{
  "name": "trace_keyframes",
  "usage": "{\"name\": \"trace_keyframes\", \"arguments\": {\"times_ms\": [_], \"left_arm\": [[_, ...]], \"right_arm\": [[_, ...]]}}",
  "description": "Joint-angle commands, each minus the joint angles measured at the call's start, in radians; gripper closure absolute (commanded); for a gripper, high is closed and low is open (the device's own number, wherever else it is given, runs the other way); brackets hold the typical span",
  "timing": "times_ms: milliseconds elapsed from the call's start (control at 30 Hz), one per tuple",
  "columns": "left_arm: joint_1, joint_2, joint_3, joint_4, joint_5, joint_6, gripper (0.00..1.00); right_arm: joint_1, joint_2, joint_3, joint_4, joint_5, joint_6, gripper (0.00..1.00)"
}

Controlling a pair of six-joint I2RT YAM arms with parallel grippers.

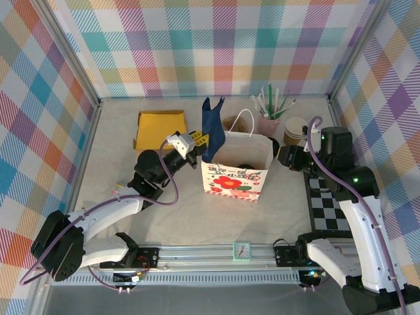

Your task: Pack the takeout coffee

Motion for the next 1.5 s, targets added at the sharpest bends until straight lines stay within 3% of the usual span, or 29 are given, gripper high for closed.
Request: {"name": "trace_keyframes", "arguments": {"times_ms": [0, 633, 1467], "left_arm": [[-0.014, -0.022, -0.003, -0.004, -0.008, -0.004, 0.84], [-0.019, -0.043, 0.026, -0.083, -0.015, -0.012, 0.63], [-0.019, -0.102, 0.07, -0.199, -0.019, -0.014, 0.53]], "right_arm": [[-0.004, -0.017, -0.002, 0.019, -0.019, 0.002, 0.65], [-0.005, -0.011, -0.001, 0.022, -0.022, 0.001, 0.65], [-0.005, 0.001, 0.015, 0.023, -0.035, -0.004, 0.65]]}}
